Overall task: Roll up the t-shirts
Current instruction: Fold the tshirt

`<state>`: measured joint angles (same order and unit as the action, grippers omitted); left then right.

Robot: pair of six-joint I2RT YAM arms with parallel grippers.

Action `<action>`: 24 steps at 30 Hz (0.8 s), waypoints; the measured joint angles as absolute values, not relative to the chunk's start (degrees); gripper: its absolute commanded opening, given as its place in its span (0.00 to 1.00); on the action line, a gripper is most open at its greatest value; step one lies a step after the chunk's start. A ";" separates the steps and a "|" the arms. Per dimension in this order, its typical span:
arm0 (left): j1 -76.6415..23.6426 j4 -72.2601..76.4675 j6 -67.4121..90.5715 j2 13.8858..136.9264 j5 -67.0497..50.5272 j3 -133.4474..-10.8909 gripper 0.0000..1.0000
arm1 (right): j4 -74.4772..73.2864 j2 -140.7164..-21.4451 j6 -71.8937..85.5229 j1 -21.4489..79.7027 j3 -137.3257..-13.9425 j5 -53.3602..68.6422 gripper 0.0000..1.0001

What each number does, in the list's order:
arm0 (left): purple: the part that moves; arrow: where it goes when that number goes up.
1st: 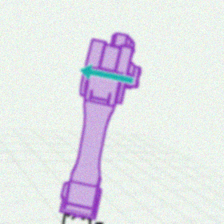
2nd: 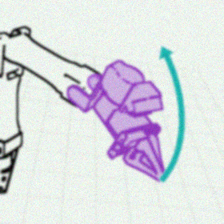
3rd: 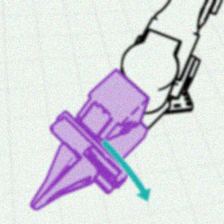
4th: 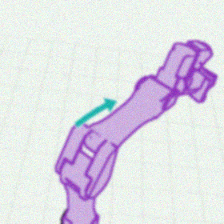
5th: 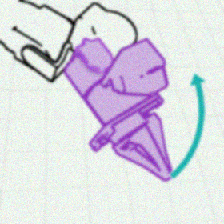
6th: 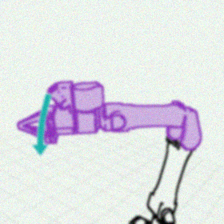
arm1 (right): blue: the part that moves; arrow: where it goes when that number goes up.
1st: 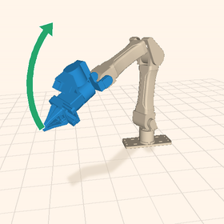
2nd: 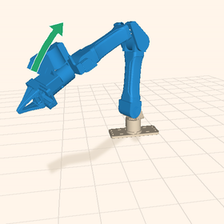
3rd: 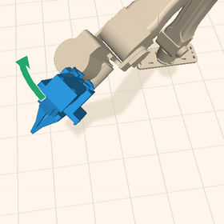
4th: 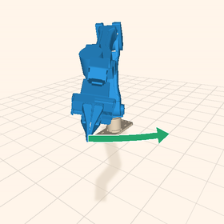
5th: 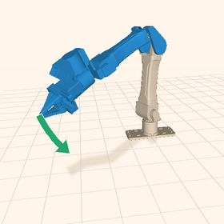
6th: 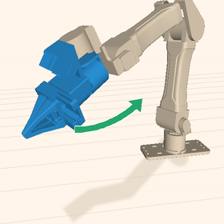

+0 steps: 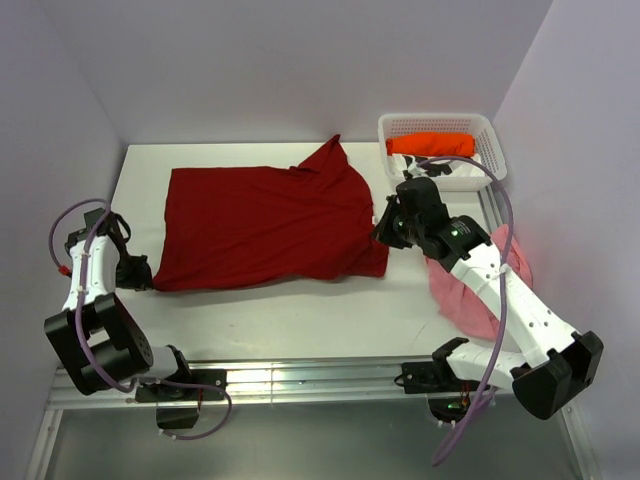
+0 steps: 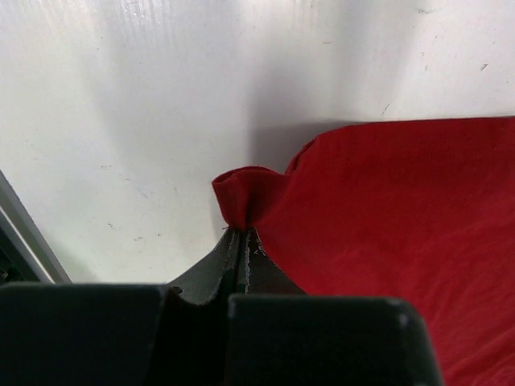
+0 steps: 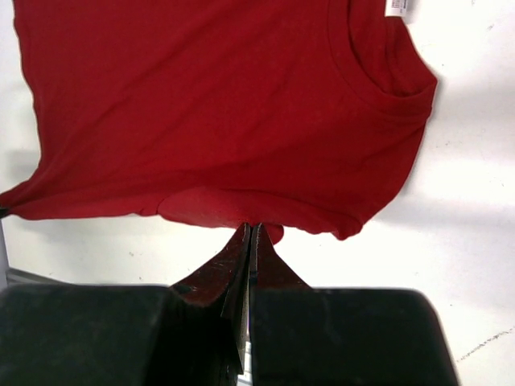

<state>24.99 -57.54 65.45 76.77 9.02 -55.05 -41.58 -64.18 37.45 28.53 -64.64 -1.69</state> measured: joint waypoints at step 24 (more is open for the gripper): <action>21.02 -63.57 69.32 86.70 10.90 -62.52 0.00 | -38.72 -67.99 37.98 23.46 -65.67 -1.98 0.00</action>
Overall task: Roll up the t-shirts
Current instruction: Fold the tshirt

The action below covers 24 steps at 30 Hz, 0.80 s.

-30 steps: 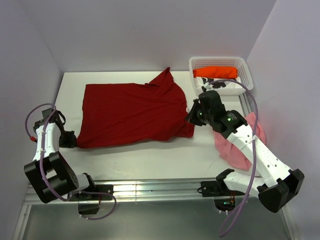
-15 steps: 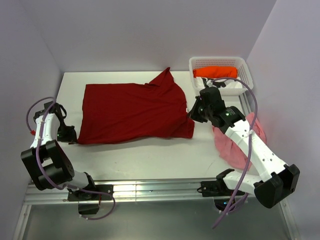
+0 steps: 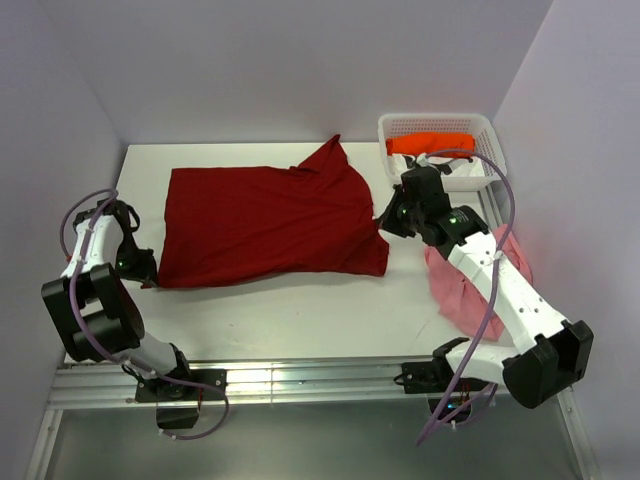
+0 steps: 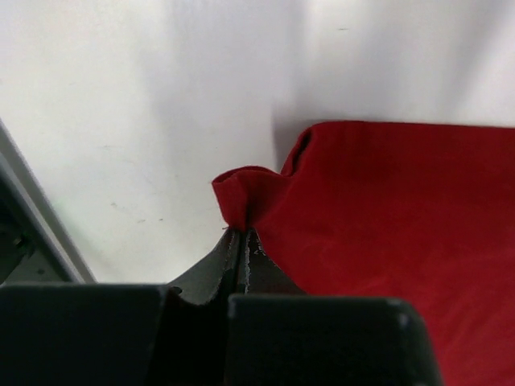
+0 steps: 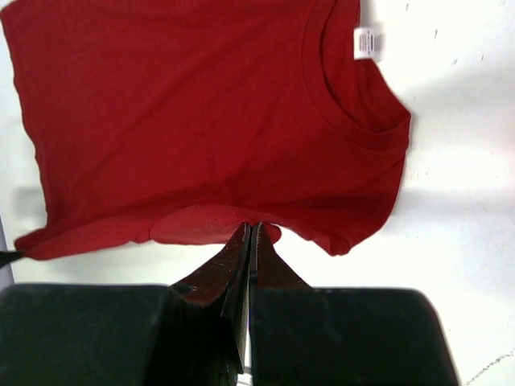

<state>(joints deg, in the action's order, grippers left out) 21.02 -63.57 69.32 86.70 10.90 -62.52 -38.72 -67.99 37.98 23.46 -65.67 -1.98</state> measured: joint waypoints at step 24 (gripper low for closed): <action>15.62 -74.70 73.58 99.92 13.21 -78.30 0.00 | -38.15 -78.67 37.34 20.43 -71.70 -2.39 0.00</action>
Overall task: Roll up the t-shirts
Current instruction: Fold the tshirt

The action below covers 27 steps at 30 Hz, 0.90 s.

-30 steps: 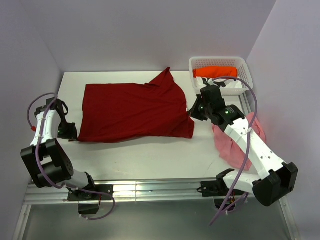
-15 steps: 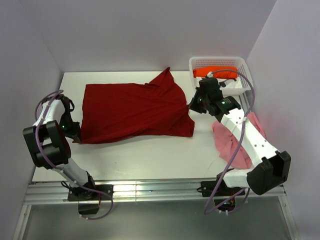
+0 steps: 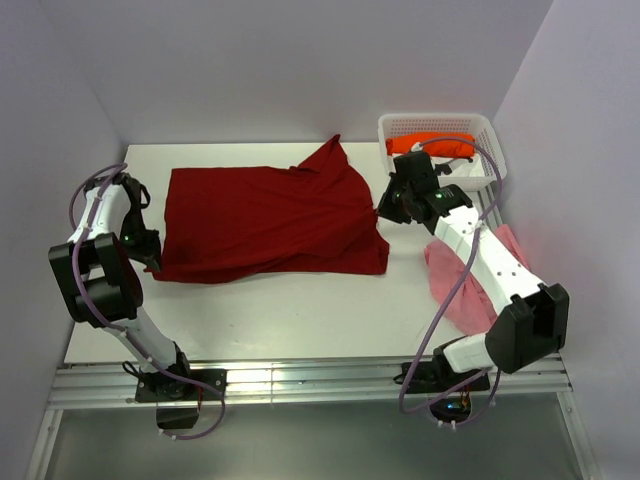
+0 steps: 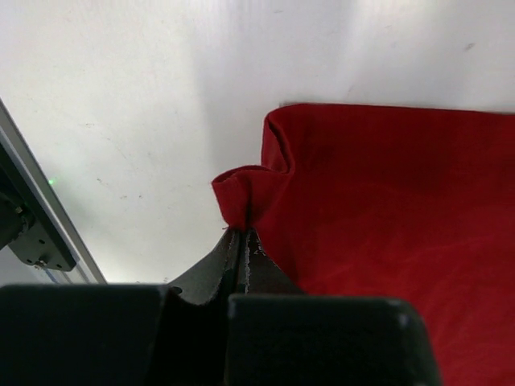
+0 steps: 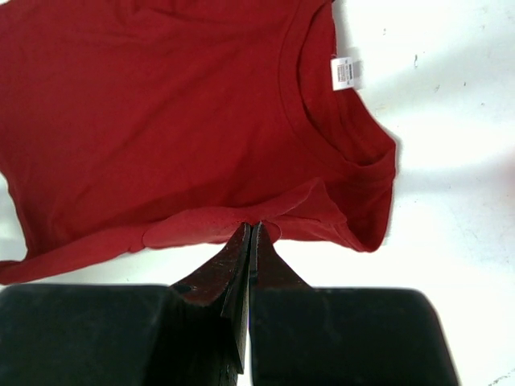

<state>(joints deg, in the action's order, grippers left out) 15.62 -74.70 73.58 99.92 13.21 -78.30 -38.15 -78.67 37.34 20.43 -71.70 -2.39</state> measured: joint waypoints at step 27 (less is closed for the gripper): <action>15.46 -75.92 73.25 107.22 14.74 -89.76 0.00 | -36.64 -88.01 37.63 18.70 -76.55 -2.59 0.00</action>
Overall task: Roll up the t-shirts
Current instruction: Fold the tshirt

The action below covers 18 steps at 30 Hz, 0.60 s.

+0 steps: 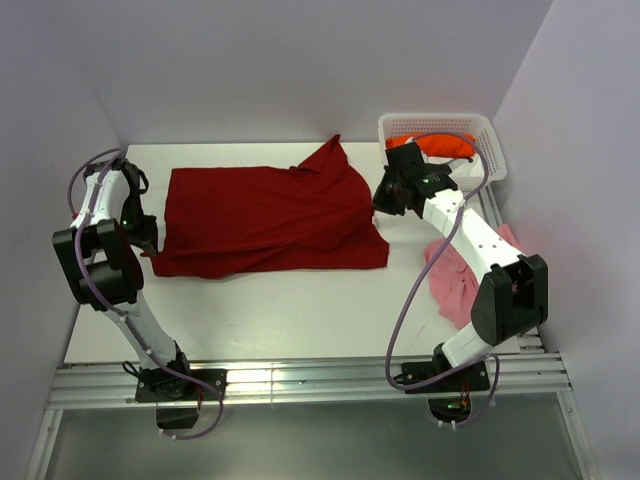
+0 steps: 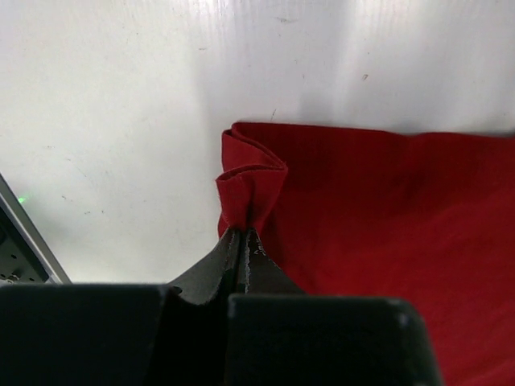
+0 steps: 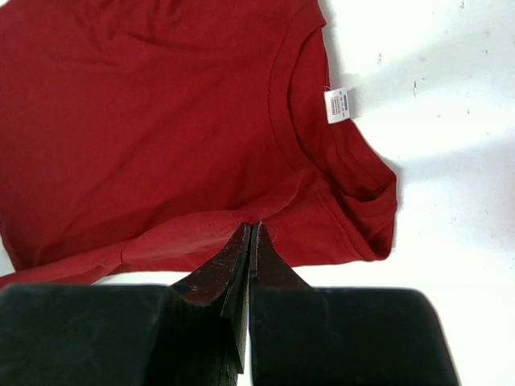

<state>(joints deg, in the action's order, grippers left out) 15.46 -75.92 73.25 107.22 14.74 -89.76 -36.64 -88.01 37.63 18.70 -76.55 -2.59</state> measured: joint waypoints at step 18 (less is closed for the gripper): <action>13.08 -75.44 73.01 113.84 16.08 -93.67 0.01 | -37.52 -88.86 38.26 18.09 -77.58 -6.04 0.00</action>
<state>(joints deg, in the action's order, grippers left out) 13.08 -75.44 73.01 113.84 16.08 -93.67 -37.52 -88.86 38.26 18.09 -77.58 -6.04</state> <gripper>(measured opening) 0.015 0.009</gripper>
